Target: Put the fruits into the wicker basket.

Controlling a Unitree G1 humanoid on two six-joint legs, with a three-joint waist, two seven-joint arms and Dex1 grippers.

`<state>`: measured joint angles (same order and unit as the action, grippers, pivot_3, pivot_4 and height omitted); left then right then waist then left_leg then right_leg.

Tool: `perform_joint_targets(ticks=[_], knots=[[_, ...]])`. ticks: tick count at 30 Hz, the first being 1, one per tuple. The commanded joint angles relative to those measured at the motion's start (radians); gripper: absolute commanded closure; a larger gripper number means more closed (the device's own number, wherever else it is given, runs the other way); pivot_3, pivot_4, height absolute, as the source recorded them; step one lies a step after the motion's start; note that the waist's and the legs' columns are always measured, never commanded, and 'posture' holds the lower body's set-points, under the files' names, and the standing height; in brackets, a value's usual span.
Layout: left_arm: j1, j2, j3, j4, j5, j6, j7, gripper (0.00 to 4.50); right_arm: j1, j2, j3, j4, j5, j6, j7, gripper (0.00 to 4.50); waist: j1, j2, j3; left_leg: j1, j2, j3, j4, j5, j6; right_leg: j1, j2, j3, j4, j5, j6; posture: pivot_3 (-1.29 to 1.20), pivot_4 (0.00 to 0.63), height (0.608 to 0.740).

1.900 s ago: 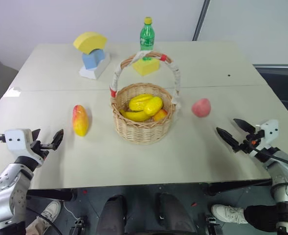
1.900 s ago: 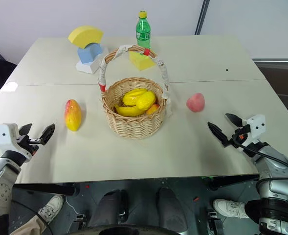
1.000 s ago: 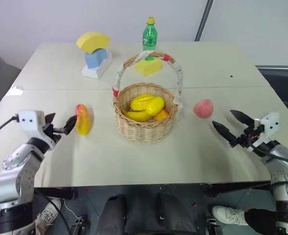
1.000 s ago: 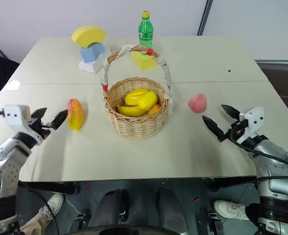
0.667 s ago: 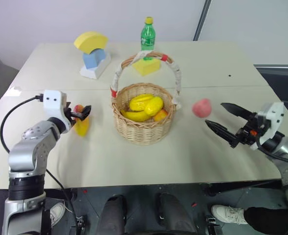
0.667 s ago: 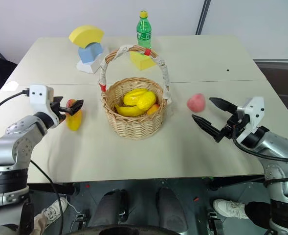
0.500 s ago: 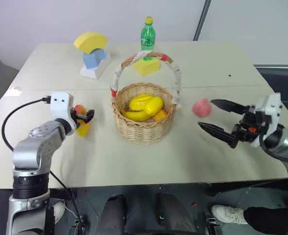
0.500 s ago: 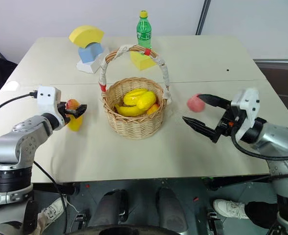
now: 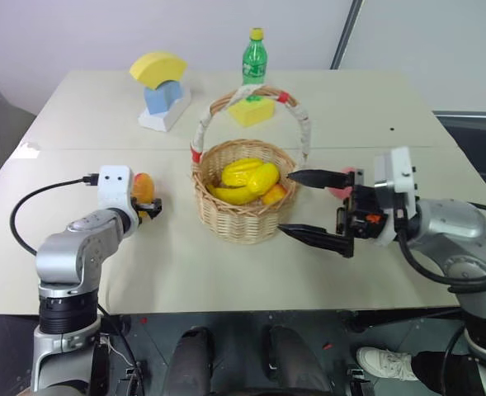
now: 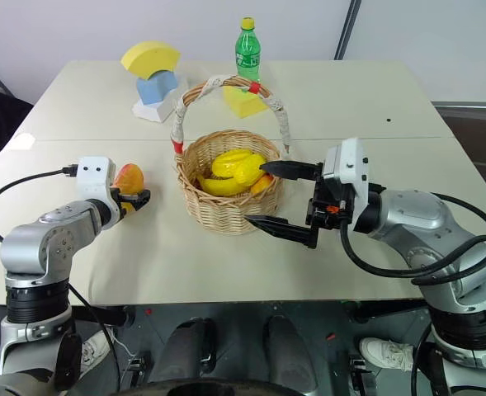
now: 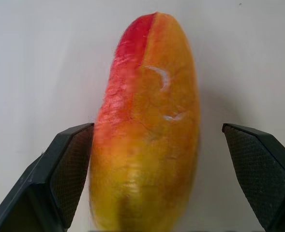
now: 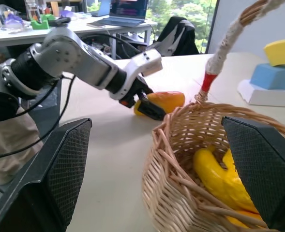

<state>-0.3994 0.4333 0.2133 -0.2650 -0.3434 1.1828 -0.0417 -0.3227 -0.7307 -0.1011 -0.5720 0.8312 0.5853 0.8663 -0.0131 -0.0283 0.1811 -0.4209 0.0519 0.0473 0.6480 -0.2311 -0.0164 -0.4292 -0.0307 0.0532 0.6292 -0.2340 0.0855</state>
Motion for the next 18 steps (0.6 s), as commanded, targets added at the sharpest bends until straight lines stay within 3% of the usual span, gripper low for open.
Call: perform_joint_targets(ticks=[1, 4, 10, 14, 18], knots=[[-0.011, 0.019, 0.004, 0.006, 0.03, -0.069, -0.02, 0.84, -0.009, 0.025, 0.008, -0.054, 0.024, -0.001, -0.027, 0.0, 0.0, 0.0, 0.0, 0.0, 0.0, 0.0, 0.0, 0.0, 0.0, 0.0, 0.0, 0.0, 0.0, 0.0, 0.0, 0.0, 0.15, 0.74], [-0.006, 0.053, -0.002, 0.008, 0.051, -0.08, -0.039, 2.26, -0.011, 0.035, 0.012, -0.059, 0.02, -0.002, -0.036, 0.0, -0.002, 0.0, 0.0, 0.0, 0.0, 0.0, 0.0, 0.0, 0.0, 0.0, 0.0, 0.0, 0.0, 0.0, 0.0, 0.0, 0.15, 0.74], [0.042, 0.134, 0.046, -0.049, 0.037, -0.215, -0.158, 2.26, -0.013, 0.03, 0.002, -0.041, 0.002, -0.013, -0.03, 0.0, -0.002, 0.0, 0.0, 0.0, 0.0, 0.0, 0.0, 0.0, 0.0, -0.001, 0.0, 0.0, 0.0, 0.0, 0.0, 0.0, 0.15, 0.74], [0.099, 0.144, 0.182, -0.282, -0.27, -0.3, -0.457, 2.26, 0.007, 0.001, -0.045, 0.029, -0.028, -0.031, -0.006, 0.0, 0.0, -0.001, 0.001, -0.003, 0.001, 0.001, 0.0, 0.0, 0.0, -0.003, -0.002, 0.0, 0.0, 0.0, -0.001, 0.0, 0.15, 0.74], [0.076, 0.135, 0.134, -0.396, -0.465, -0.243, -0.519, 2.26, 0.057, -0.024, -0.085, 0.082, -0.071, -0.063, 0.016, 0.0, 0.004, -0.001, 0.0, -0.004, -0.002, 0.002, 0.0, 0.0, 0.0, -0.003, -0.008, -0.002, 0.0, 0.0, -0.001, 0.0, 0.15, 0.74]])
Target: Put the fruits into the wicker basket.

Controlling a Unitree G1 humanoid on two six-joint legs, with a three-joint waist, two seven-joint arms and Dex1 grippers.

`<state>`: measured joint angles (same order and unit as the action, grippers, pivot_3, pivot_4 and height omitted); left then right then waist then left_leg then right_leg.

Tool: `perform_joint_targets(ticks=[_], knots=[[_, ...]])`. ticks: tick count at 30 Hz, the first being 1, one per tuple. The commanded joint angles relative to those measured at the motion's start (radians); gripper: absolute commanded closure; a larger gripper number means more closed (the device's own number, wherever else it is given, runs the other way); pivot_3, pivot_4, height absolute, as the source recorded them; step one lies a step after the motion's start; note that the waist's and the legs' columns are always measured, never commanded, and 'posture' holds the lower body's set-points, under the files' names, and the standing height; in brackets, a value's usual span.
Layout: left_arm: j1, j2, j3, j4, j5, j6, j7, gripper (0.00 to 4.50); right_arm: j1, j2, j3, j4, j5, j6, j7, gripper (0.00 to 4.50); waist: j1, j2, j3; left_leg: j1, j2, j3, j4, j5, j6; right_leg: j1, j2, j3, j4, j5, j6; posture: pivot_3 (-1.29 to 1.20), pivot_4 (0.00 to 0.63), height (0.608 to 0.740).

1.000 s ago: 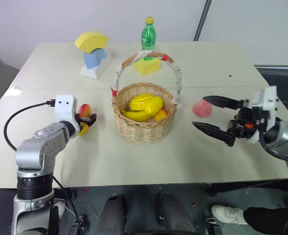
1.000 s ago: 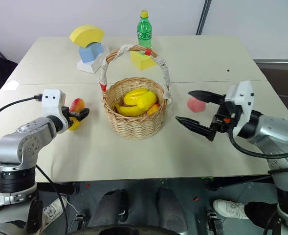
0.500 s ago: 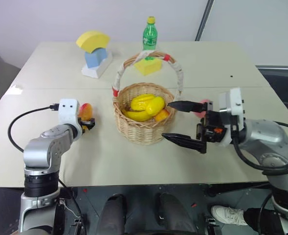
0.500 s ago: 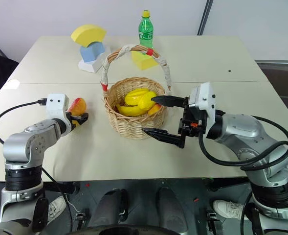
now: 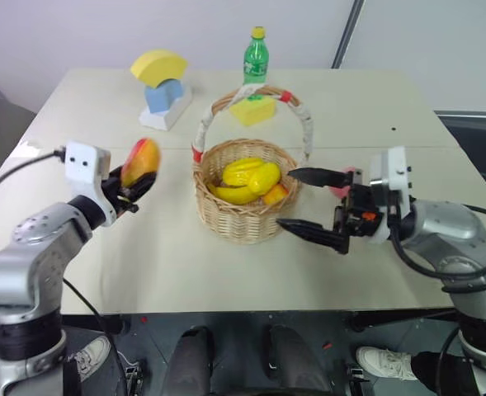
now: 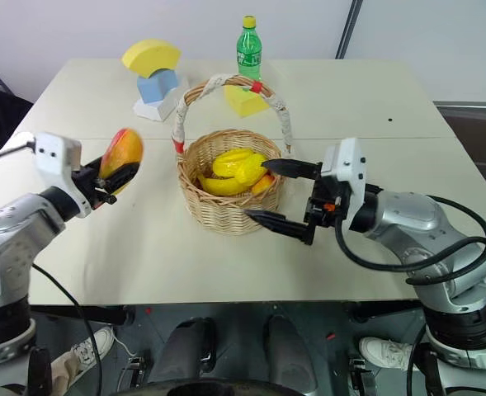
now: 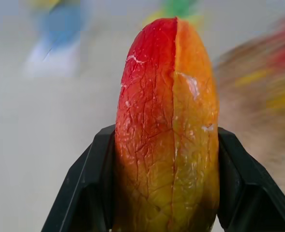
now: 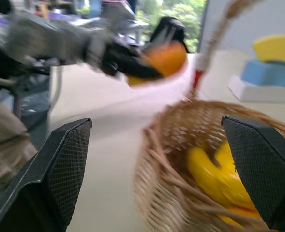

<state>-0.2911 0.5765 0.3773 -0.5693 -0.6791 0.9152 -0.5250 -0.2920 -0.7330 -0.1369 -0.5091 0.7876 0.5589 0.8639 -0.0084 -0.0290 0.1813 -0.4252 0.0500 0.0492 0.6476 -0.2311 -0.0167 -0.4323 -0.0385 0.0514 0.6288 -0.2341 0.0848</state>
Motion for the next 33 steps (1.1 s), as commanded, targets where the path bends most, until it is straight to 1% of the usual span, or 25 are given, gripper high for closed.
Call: perform_joint_targets(ticks=[1, 2, 4, 7, 9, 12, 14, 17, 20, 23, 25, 27, 33], knots=[[-0.054, -0.019, -0.048, -0.093, -0.162, 0.046, -0.016, 2.26, 0.036, -0.022, -0.055, 0.027, -0.035, -0.045, 0.02, 0.0, -0.001, 0.0, 0.0, 0.0, -0.001, 0.001, 0.0, 0.0, 0.0, 0.0, -0.002, -0.001, 0.0, 0.0, 0.0, 0.0, 0.15, 0.74], [-0.068, -0.023, -0.057, -0.089, -0.182, 0.059, 0.002, 2.26, 0.041, -0.021, -0.059, 0.03, -0.039, -0.05, 0.021, 0.0, -0.003, 0.0, 0.0, 0.0, -0.002, 0.001, 0.0, 0.0, 0.0, 0.001, -0.002, -0.001, 0.0, 0.0, 0.0, 0.0, 0.15, 0.74], [-0.124, -0.037, -0.12, -0.072, -0.188, 0.085, 0.038, 2.26, 0.051, -0.017, -0.069, 0.028, -0.044, -0.057, 0.013, 0.0, -0.005, 0.0, 0.0, 0.0, -0.003, 0.001, 0.003, 0.0, 0.0, 0.001, -0.002, -0.001, 0.0, 0.0, 0.001, 0.0, 0.15, 0.74], [-0.21, -0.049, -0.277, -0.025, -0.093, 0.069, 0.064, 2.26, 0.069, -0.003, -0.079, 0.02, -0.056, -0.07, -0.013, 0.0, -0.005, 0.0, 0.0, 0.001, -0.003, 0.001, 0.003, 0.0, 0.0, 0.002, 0.0, -0.001, 0.0, 0.0, 0.002, 0.0, 0.15, 0.74], [-0.242, -0.065, -0.342, 0.024, -0.045, 0.053, 0.078, 2.26, 0.077, 0.007, -0.083, 0.023, -0.071, -0.077, -0.037, 0.0, -0.006, 0.0, 0.0, 0.001, -0.003, 0.0, 0.003, 0.0, 0.0, 0.003, 0.001, 0.0, 0.0, -0.001, 0.003, 0.0, 0.15, 0.74], [-0.268, -0.077, -0.406, 0.075, 0.019, 0.013, 0.078, 1.09, 0.083, 0.009, -0.073, 0.067, -0.148, -0.091, -0.09, 0.0, -0.009, 0.0, 0.0, 0.001, -0.002, -0.001, 0.003, 0.0, 0.001, 0.003, 0.004, 0.001, 0.0, -0.001, 0.004, 0.0, 0.15, 0.74], [-0.272, -0.091, -0.415, 0.088, 0.049, -0.036, 0.071, 0.04, 0.072, 0.019, -0.052, 0.133, -0.23, -0.109, -0.148, 0.0, -0.008, -0.001, 0.0, 0.001, -0.001, -0.002, 0.002, 0.0, 0.001, 0.002, 0.006, 0.001, 0.0, -0.001, 0.003, 0.0, 0.15, 0.74], [-0.249, -0.107, -0.395, 0.094, 0.064, -0.107, 0.045, 0.02, 0.024, 0.071, -0.037, 0.253, -0.318, -0.138, -0.242, 0.0, -0.01, 0.0, 0.0, 0.001, -0.001, -0.002, 0.002, 0.0, 0.001, 0.002, 0.006, 0.001, 0.001, -0.001, 0.003, 0.0, 0.15, 0.74], [-0.198, -0.114, -0.353, 0.079, 0.018, -0.147, -0.007, 0.02, -0.031, 0.107, -0.018, 0.374, -0.404, -0.166, -0.307, 0.0, -0.01, 0.0, 0.0, 0.002, -0.001, -0.002, 0.002, 0.0, 0.001, 0.002, 0.006, 0.001, 0.001, -0.001, 0.003, 0.0, 0.15, 0.74], [-0.107, -0.087, -0.312, 0.035, -0.027, -0.192, -0.097, 0.02, -0.109, 0.124, -0.002, 0.543, -0.48, -0.181, -0.362, 0.0, -0.013, 0.0, 0.0, 0.002, 0.0, -0.002, 0.002, 0.0, 0.001, 0.002, 0.006, 0.002, 0.001, -0.001, 0.003, 0.0, 0.15, 0.74], [-0.047, -0.068, -0.287, 0.01, -0.048, -0.215, -0.135, 0.02, -0.158, 0.132, 0.004, 0.652, -0.503, -0.182, -0.368, 0.0, -0.013, 0.001, 0.0, 0.002, 0.0, -0.002, 0.002, 0.0, 0.001, 0.002, 0.007, 0.002, 0.001, -0.001, 0.003, 0.0, 0.15, 0.74], [-0.018, -0.059, -0.284, 0.0, -0.046, -0.229, -0.139, 0.02, -0.194, 0.139, 0.009, 0.731, -0.518, -0.196, -0.358, 0.0, -0.007, 0.0, 0.0, 0.002, 0.0, -0.002, 0.002, 0.0, 0.001, 0.001, 0.007, 0.002, 0.001, -0.001, 0.003, 0.0, 0.15, 0.74], [0.009, -0.06, -0.287, -0.026, -0.053, -0.235, -0.116, 0.02, -0.287, 0.164, 0.005, 0.911, -0.535, -0.16, -0.353, 0.0, -0.008, 0.001, 0.0, 0.001, 0.0, -0.001, 0.003, 0.0, 0.001, 0.002, 0.007, 0.002, 0.001, -0.001, 0.003, 0.0, 0.15, 0.74]])
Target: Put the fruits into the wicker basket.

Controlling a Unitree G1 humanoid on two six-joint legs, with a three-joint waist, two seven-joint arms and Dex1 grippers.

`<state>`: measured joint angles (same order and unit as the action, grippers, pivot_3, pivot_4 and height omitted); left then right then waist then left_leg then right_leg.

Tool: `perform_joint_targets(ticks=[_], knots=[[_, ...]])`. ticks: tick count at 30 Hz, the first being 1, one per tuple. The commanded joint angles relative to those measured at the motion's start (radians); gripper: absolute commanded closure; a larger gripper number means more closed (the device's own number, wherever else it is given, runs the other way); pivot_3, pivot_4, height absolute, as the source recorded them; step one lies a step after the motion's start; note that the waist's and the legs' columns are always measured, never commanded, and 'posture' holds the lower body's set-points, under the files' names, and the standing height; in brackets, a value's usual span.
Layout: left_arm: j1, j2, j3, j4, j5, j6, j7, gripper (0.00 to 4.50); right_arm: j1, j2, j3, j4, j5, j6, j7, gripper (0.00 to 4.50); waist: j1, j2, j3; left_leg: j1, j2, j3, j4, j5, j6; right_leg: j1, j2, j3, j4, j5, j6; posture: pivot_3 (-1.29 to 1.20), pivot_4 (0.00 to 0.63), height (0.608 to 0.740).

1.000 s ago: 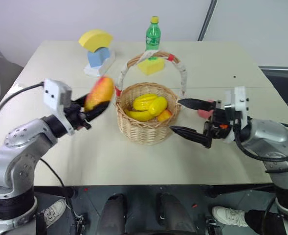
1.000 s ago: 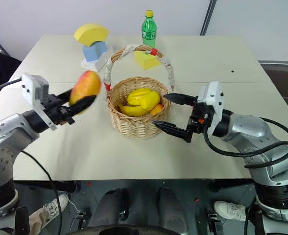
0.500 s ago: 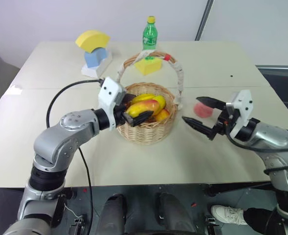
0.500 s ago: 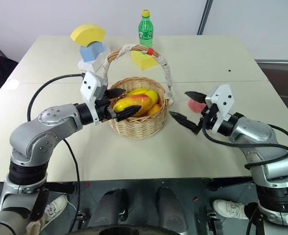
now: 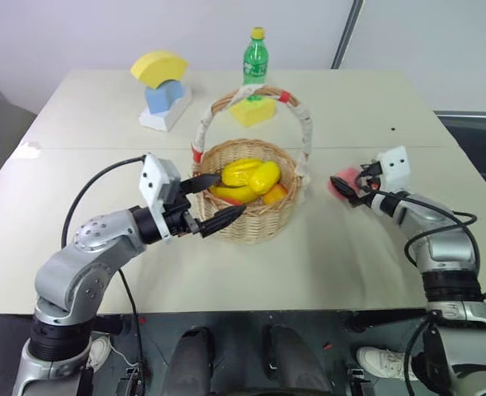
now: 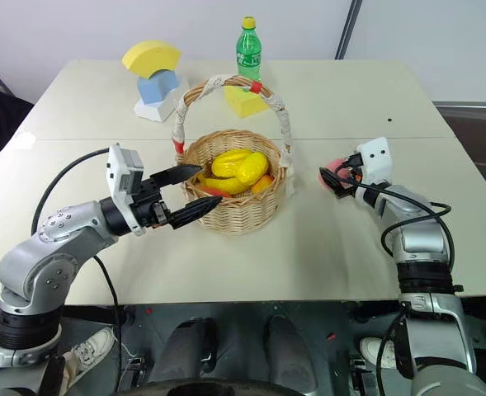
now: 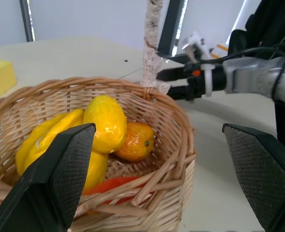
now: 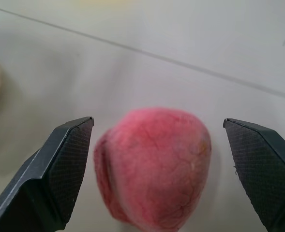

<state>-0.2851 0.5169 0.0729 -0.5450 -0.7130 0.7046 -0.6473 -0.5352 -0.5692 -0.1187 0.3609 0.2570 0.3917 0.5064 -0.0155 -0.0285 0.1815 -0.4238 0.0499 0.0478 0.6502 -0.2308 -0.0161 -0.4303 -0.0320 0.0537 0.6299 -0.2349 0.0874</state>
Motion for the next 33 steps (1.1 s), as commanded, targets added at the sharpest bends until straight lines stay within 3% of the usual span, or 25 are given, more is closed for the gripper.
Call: perform_joint_targets(ticks=[1, 3, 5, 7, 9, 13, 18, 21, 25, 29, 33], knots=[[0.006, -0.001, 0.015, -0.054, -0.019, -0.025, 0.009, 0.02, -0.05, 0.002, -0.015, 0.053, 0.0, 0.014, 0.015, 0.0, -0.001, 0.0, 0.0, 0.0, 0.0, 0.0, 0.0, 0.0, 0.0, 0.0, 0.0, 0.0, 0.0, 0.0, 0.0, 0.0, 0.15, 0.74], [0.009, -0.002, 0.007, -0.057, -0.013, -0.028, 0.013, 0.0, -0.059, 0.008, -0.02, 0.063, 0.012, 0.017, 0.035, 0.26, -0.002, 0.0, 0.0, 0.0, 0.0, 0.0, -0.001, 0.0, 0.0, 0.0, 0.0, 0.0, 0.0, 0.0, 0.0, 0.0, 0.15, 0.74], [0.009, -0.002, 0.006, -0.057, -0.011, -0.03, 0.018, 0.0, -0.066, 0.013, -0.028, 0.062, 0.015, 0.007, 0.037, 0.85, -0.002, 0.0, 0.0, 0.0, 0.0, 0.0, -0.001, 0.0, 0.0, 0.0, 0.0, 0.0, 0.0, 0.0, 0.0, 0.0, 0.15, 0.74], [0.017, 0.0, 0.011, -0.049, -0.004, -0.043, 0.017, 0.0, -0.057, 0.006, -0.033, 0.013, 0.017, 0.016, 0.039, 1.76, -0.002, 0.0, 0.0, 0.0, 0.0, 0.0, -0.001, 0.0, 0.0, 0.0, 0.0, 0.0, 0.0, 0.0, 0.0, 0.0, 0.15, 0.74], [0.036, 0.005, 0.011, -0.039, 0.016, -0.068, 0.011, 0.0, -0.032, -0.013, -0.029, -0.053, 0.008, 0.01, 0.049, 2.16, -0.003, 0.0, 0.0, 0.0, 0.0, 0.0, -0.001, 0.0, 0.0, 0.0, 0.0, 0.0, 0.0, 0.0, 0.0, 0.0, 0.15, 0.74], [0.087, -0.001, 0.047, -0.007, 0.035, -0.132, 0.001, 0.0, 0.099, -0.098, -0.022, -0.324, 0.029, -0.033, 0.176, 2.16, 0.003, 0.001, 0.0, 0.0, 0.0, -0.001, -0.002, 0.0, 0.0, -0.001, 0.0, 0.0, 0.0, 0.0, 0.001, 0.0, 0.15, 0.74], [0.155, 0.025, 0.12, 0.041, 0.037, -0.2, -0.046, 0.0, 0.238, -0.15, -0.099, -0.744, 0.368, 0.139, 0.343, 2.16, -0.005, 0.001, 0.0, 0.001, 0.002, -0.001, -0.002, 0.0, 0.0, -0.001, 0.001, -0.001, 0.0, 0.0, 0.001, 0.0, 0.15, 0.74], [0.188, 0.043, 0.149, 0.047, 0.03, -0.224, -0.072, 0.0, 0.178, -0.104, -0.019, -0.849, 0.434, 0.241, 0.281, 2.16, -0.011, 0.001, 0.0, 0.003, 0.002, 0.0, -0.002, 0.0, 0.0, 0.0, 0.001, 0.0, 0.001, 0.001, -0.001, 0.0, 0.15, 0.74], [0.197, 0.039, 0.151, 0.038, 0.031, -0.234, -0.06, 0.0, 0.032, 0.035, 0.159, -0.813, 0.305, 0.273, 0.127, 2.16, -0.024, 0.0, -0.001, 0.006, 0.003, 0.0, -0.002, 0.0, 0.0, 0.002, 0.002, 0.0, 0.0, 0.002, -0.004, 0.0, 0.15, 0.74], [0.222, 0.024, 0.151, -0.007, 0.027, -0.233, -0.027, 0.0, -0.072, 0.178, 0.242, -0.702, 0.21, 0.279, 0.007, 2.16, -0.026, 0.001, -0.001, 0.003, 0.003, 0.0, -0.003, 0.0, 0.0, -0.001, 0.001, 0.0, 0.0, 0.002, -0.004, 0.0, 0.15, 0.74], [0.255, 0.004, 0.144, -0.064, 0.018, -0.229, 0.013, 0.0, -0.082, 0.19, 0.273, -0.671, 0.147, 0.23, 0.014, 0.29, -0.016, 0.001, -0.001, -0.003, 0.002, 0.0, -0.002, 0.0, 0.0, -0.004, 0.0, 0.0, 0.0, 0.001, -0.003, 0.0, 0.15, 0.74]])
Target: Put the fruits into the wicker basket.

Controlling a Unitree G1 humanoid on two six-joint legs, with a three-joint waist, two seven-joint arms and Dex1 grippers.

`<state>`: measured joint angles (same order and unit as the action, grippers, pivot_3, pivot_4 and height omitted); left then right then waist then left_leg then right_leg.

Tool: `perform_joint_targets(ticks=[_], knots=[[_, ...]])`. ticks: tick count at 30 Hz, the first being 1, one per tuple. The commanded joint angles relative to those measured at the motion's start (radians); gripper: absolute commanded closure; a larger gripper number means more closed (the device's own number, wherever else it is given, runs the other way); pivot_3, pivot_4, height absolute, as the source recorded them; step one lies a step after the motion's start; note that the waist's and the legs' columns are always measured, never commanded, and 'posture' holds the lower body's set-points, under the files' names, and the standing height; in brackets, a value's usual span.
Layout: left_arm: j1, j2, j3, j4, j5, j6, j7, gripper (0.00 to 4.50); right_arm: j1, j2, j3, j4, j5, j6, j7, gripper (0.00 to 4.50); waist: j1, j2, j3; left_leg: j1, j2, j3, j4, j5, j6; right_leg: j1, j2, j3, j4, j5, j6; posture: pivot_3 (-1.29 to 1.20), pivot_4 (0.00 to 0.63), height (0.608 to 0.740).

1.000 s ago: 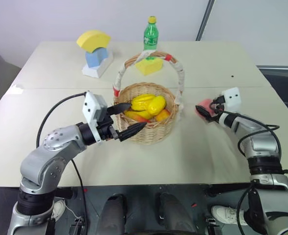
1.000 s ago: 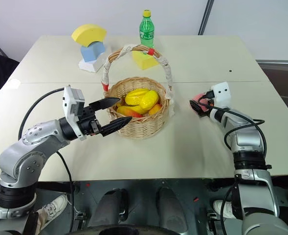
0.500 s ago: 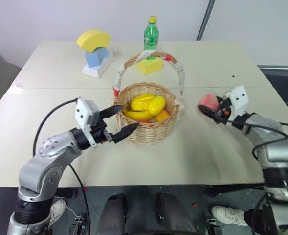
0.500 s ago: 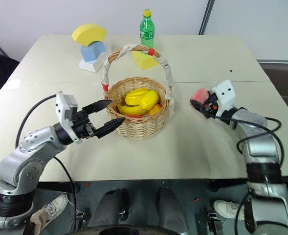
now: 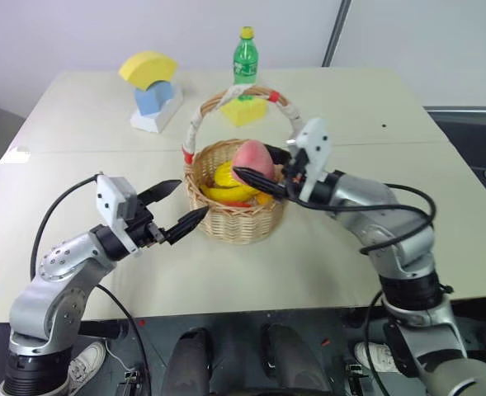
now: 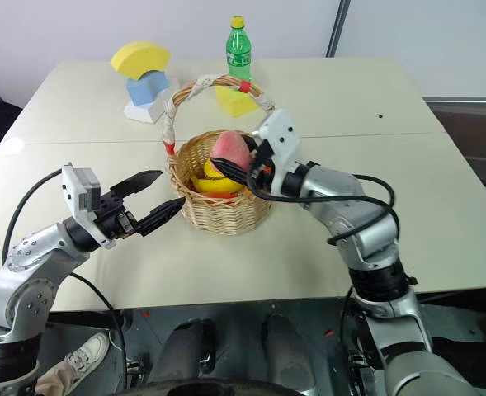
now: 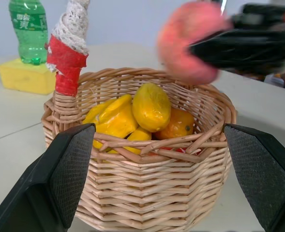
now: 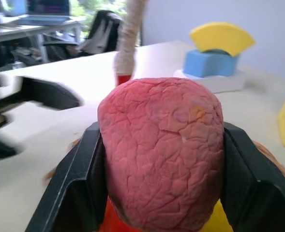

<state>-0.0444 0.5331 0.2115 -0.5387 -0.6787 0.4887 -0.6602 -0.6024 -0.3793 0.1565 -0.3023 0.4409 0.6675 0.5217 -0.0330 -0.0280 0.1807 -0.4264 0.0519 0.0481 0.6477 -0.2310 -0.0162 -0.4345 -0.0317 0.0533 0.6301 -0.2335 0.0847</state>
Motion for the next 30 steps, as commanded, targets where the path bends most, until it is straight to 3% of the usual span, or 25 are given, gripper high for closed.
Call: perform_joint_targets(ticks=[1, 6, 12, 16, 24, 27, 30], knots=[[0.021, -0.016, 0.003, -0.078, -0.017, -0.013, 0.032, 0.0, -0.011, -0.004, -0.008, -0.022, -0.036, -0.055, 0.01, 0.07, 0.002, 0.0, 0.0, 0.0, 0.0, 0.0, 0.0, 0.0, 0.0, 0.0, -0.001, 0.0, 0.0, 0.0, 0.0, 0.0, 0.15, 0.74], [0.033, -0.026, -0.017, -0.085, -0.016, -0.012, 0.04, 0.0, 0.073, -0.1, -0.081, -0.14, 0.034, -0.074, 0.139, 0.07, 0.014, 0.0, 0.0, 0.0, 0.0, 0.0, 0.0, 0.0, 0.0, 0.0, 0.0, 0.0, 0.0, 0.0, 0.0, 0.0, 0.15, 0.74], [-0.005, -0.035, -0.052, -0.038, -0.015, -0.024, 0.012, 0.0, 0.287, -0.215, -0.334, -0.239, 0.254, 0.004, 0.206, 0.07, 0.02, 0.0, 0.0, 0.001, 0.0, 0.0, 0.001, 0.0, 0.0, 0.002, 0.0, 0.0, -0.001, 0.0, 0.0, 0.0, 0.15, 0.74], [-0.032, -0.069, -0.096, -0.032, -0.014, -0.025, 0.014, 0.0, 0.296, -0.188, -0.348, -0.159, 0.167, -0.045, 0.109, 0.07, 0.007, 0.0, 0.0, 0.004, 0.0, 0.001, 0.001, 0.0, 0.0, 0.002, 0.001, 0.001, 0.0, 0.0, 0.0, 0.0, 0.15, 0.74], [-0.022, -0.112, -0.158, -0.069, 0.014, -0.036, 0.04, 0.0, 0.141, -0.01, -0.231, 0.125, 0.026, -0.207, 0.034, 0.07, -0.011, 0.0, 0.0, 0.004, 0.0, -0.001, 0.0, 0.0, 0.0, 0.002, 0.003, 0.001, 0.0, 0.0, 0.0, 0.0, 0.15, 0.74], [-0.009, -0.123, -0.179, -0.093, 0.029, -0.044, 0.057, 0.0, 0.112, 0.023, -0.243, 0.193, 0.019, -0.243, 0.031, 0.85, -0.006, 0.0, 0.0, 0.003, 0.0, -0.001, 0.0, 0.0, 0.0, 0.002, 0.003, 0.001, 0.0, 0.0, 0.0, 0.0, 0.15, 0.74], [0.005, -0.138, -0.189, -0.109, 0.037, -0.053, 0.076, 0.0, 0.118, 0.033, -0.25, 0.191, 0.042, -0.25, 0.05, 2.33, -0.003, 0.0, 0.0, 0.002, 0.0, -0.001, 0.0, 0.0, 0.0, 0.002, 0.002, 0.001, 0.0, 0.0, 0.001, 0.0, 0.15, 0.74]])
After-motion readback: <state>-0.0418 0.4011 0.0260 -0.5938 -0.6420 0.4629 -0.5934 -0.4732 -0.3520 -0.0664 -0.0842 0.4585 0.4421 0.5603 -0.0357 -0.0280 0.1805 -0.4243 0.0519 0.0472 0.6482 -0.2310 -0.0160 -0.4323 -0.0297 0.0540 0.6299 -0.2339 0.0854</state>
